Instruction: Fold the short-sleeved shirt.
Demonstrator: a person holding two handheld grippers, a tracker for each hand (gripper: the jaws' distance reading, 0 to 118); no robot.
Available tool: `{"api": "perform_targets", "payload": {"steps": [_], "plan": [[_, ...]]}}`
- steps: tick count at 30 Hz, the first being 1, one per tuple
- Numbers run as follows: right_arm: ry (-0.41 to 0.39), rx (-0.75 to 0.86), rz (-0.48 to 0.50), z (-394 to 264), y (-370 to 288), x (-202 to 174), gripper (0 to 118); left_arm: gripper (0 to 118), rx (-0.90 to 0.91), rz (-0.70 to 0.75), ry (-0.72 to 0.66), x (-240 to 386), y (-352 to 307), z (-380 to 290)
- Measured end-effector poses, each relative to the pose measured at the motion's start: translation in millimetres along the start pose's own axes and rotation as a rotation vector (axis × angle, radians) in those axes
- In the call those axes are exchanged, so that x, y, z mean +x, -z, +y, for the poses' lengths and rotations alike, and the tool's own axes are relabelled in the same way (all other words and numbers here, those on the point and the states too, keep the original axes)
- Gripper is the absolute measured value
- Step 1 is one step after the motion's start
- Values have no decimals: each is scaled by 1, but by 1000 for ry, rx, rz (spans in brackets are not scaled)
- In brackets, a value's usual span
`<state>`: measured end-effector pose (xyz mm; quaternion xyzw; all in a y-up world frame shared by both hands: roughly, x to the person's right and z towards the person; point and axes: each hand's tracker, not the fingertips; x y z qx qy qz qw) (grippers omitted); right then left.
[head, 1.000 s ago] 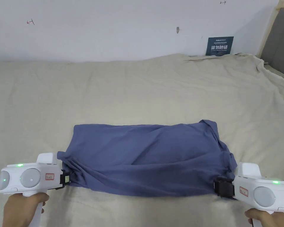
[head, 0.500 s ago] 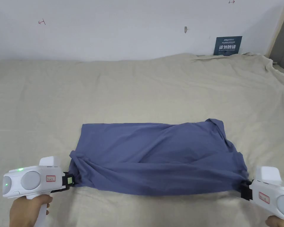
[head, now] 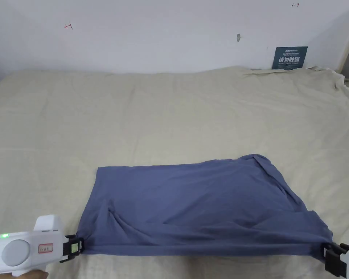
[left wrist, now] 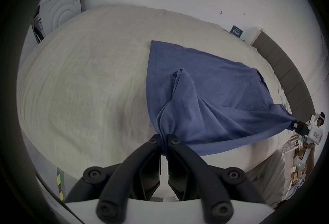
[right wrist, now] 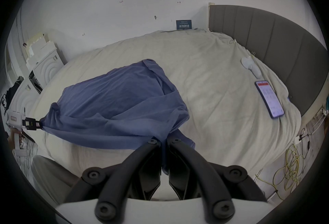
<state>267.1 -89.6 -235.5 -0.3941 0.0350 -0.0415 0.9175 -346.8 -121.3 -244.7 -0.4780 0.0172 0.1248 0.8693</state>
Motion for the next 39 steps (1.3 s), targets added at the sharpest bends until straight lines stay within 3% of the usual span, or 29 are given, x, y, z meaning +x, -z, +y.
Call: {"api": "perform_targets", "payload": {"steps": [14, 16, 17, 19, 20, 21, 24, 29, 34, 36, 37, 38, 39], "plan": [[16, -162, -69, -48, 59, 5, 3, 7, -25, 103, -41, 7, 29, -34], [6, -163, -72, -42, 55, 4, 11, 25, -27, 118, -30, 11, 25, -34], [6, -159, -76, -39, 49, 2, 21, 50, -38, 134, -26, 14, 23, -32], [14, -129, -64, -32, 36, 0, 56, 96, -56, 165, -12, 19, 19, -30], [17, -101, -53, -27, 30, -1, 82, 115, -46, 174, -6, 21, 14, -29], [14, -82, -43, -22, 24, -2, 91, 118, -21, 171, 2, 24, 8, -27], [10, 30, -21, -3, 1, -4, 97, 118, 124, 151, 18, 36, -23, -15], [-7, 187, 19, 32, -38, -27, 97, 118, 347, 116, 79, 61, -69, 7], [-45, 317, 2, 52, -57, -53, 96, 116, 423, 100, 124, 79, -83, 21], [-57, 354, -6, 56, -62, -62, 92, 86, 503, 78, 99, 84, -85, 23], [-59, 382, -7, 58, -63, -66, 81, 66, 527, 53, 98, 87, -85, 22], [-64, 389, -6, 60, -63, -69, 60, 33, 541, 57, 98, 90, -85, 22], [-66, 401, -8, 62, -64, -73, 36, 15, 547, 63, 101, 94, -84, 22]]}}
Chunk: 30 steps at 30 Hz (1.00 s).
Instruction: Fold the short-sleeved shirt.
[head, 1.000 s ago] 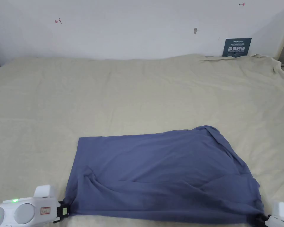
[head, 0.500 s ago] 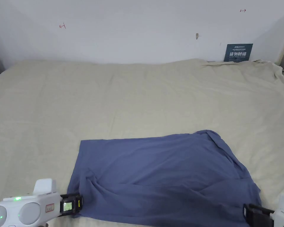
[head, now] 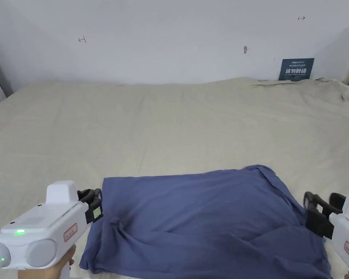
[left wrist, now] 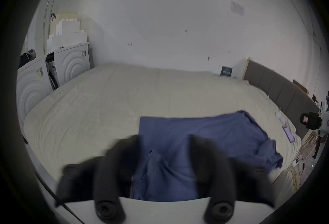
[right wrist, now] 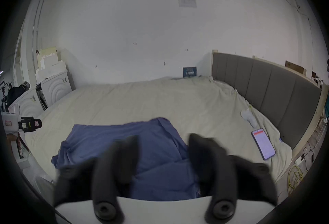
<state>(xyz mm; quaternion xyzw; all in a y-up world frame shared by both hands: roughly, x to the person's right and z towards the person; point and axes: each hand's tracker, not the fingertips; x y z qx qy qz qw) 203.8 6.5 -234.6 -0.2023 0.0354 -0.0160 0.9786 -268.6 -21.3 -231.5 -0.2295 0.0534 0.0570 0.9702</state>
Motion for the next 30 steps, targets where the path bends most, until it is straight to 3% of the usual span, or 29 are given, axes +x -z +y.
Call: {"api": "perform_targets", "payload": {"steps": [1, 2, 10, 22, 24, 25, 26, 28, 29, 30], "plan": [[1, 18, -11, 2, 1, -3, 8, 5, 11, 3, 11, 0, 3, -2], [1, 33, -15, 3, 4, -5, 0, 0, 13, 4, 21, 3, 4, -1], [12, 21, 36, 15, 42, -7, 0, 0, -74, -24, 38, 3, 58, 18], [-3, -39, 30, 24, 101, -9, 0, 0, -332, -15, -73, -50, 223, 54], [0, -53, 27, 23, 109, -8, 0, 13, -347, 1, -95, -58, 244, 58], [2, -61, 26, 22, 114, -6, 0, 27, -376, 8, -110, -58, 252, 60], [4, -69, 24, 21, 118, -6, 0, 58, -408, 22, -114, -61, 263, 60], [4, -82, 21, 20, 126, -5, 0, 94, -477, 43, -87, -63, 281, 58], [4, -89, 19, 19, 129, -4, 0, 103, -486, 46, -54, -62, 286, 57], [4, -94, 19, 19, 132, -4, 0, 103, -492, 43, -41, -62, 291, 56]]}}
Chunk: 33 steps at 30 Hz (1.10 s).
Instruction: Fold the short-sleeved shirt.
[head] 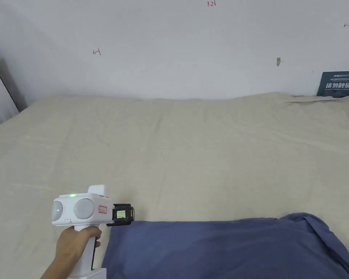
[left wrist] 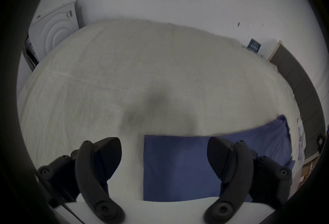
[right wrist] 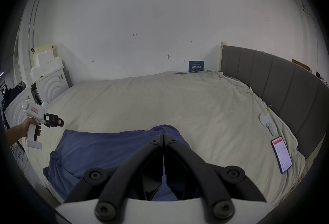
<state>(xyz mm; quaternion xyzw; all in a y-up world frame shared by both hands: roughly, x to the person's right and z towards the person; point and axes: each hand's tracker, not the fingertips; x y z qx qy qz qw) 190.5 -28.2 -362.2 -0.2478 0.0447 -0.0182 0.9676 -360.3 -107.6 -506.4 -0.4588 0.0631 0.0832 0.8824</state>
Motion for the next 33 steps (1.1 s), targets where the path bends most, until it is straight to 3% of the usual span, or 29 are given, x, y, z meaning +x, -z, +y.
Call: {"api": "perform_targets", "payload": {"steps": [4, 6, 9, 10, 12, 15, 23, 24, 25, 26, 28, 29, 33], "plan": [[4, -16, -10, -1, 10, 2, 0, 102, -112, 40, 28, 1, 28, 2], [10, -22, -10, -1, 14, 3, 0, 93, -119, 51, 35, 5, 38, 0], [13, -33, -11, -1, 19, 5, 0, 60, -174, 43, 57, 12, 52, -5], [11, -38, -13, 0, 20, 6, 0, 58, -156, 35, 46, 15, 51, -7], [12, -50, -12, 1, 23, 9, 0, 26, -129, 47, 54, 17, 45, -8], [17, -62, -2, 6, 35, 13, 0, 1, -87, 20, 81, 19, 43, -6], [-21, -145, 11, 32, 104, 29, 1, 0, 27, -47, 121, 27, -5, -12], [-19, -145, 8, 34, 113, 30, 5, 0, 35, -53, 127, 27, -10, -13], [-25, -168, 13, 37, 125, 30, 19, 0, 45, -57, 134, 27, -16, -13], [-26, -207, 22, 40, 137, 31, 50, 0, 56, -61, 142, 27, -22, -13], [-17, -305, 9, 42, 159, 29, 93, 0, 67, -70, 149, 28, -29, -14], [-10, -325, 23, 41, 169, 29, 103, 0, 72, -74, 155, 28, -33, -14], [-19, -377, 16, 33, 201, 22, 103, 0, 88, -82, 164, 29, -38, -12]]}}
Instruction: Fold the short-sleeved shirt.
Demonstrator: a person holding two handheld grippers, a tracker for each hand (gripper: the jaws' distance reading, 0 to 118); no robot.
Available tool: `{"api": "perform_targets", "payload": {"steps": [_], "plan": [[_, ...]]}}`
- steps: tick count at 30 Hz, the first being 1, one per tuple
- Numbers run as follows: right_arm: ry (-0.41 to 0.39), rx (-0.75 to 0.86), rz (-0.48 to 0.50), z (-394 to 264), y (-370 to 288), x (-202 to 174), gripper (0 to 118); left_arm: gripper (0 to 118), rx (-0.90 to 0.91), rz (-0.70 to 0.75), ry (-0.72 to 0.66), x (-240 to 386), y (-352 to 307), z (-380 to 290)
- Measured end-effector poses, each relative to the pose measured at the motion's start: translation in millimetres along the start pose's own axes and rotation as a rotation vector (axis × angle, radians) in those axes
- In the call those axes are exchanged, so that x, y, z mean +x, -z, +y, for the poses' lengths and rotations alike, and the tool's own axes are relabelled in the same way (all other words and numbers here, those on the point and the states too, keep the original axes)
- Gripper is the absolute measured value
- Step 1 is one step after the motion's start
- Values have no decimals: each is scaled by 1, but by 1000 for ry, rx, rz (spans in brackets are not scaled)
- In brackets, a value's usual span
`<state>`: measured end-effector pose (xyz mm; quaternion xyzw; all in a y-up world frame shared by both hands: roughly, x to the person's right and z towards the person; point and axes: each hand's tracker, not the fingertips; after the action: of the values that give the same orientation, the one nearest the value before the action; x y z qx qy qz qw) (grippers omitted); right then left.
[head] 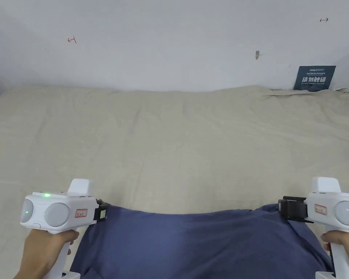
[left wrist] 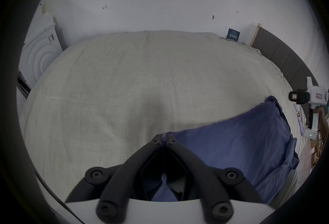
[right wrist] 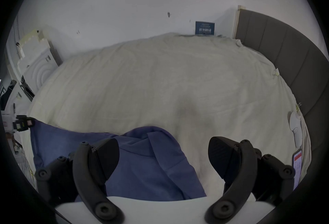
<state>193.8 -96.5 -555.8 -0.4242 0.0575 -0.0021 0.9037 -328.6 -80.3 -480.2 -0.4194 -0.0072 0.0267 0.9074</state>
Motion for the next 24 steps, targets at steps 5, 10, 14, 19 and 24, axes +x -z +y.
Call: {"api": "perform_targets", "payload": {"steps": [5, 10, 14, 19, 24], "plan": [[-25, -57, -46, -7, 32, -9, 102, 0, -2, -6, -5, -2, 1, -2], [-25, -78, -63, -13, 44, -6, 47, 0, -7, -10, -13, -3, 3, -4], [-24, -43, -64, -20, 31, 0, 2, 0, -14, -5, -14, -2, 1, -6], [-40, 45, -22, -20, -12, 4, 2, 0, -2, 21, -38, -6, -2, -12], [-32, 145, 51, -22, -77, 11, 2, 0, 21, 39, -87, -9, -19, -21]]}}
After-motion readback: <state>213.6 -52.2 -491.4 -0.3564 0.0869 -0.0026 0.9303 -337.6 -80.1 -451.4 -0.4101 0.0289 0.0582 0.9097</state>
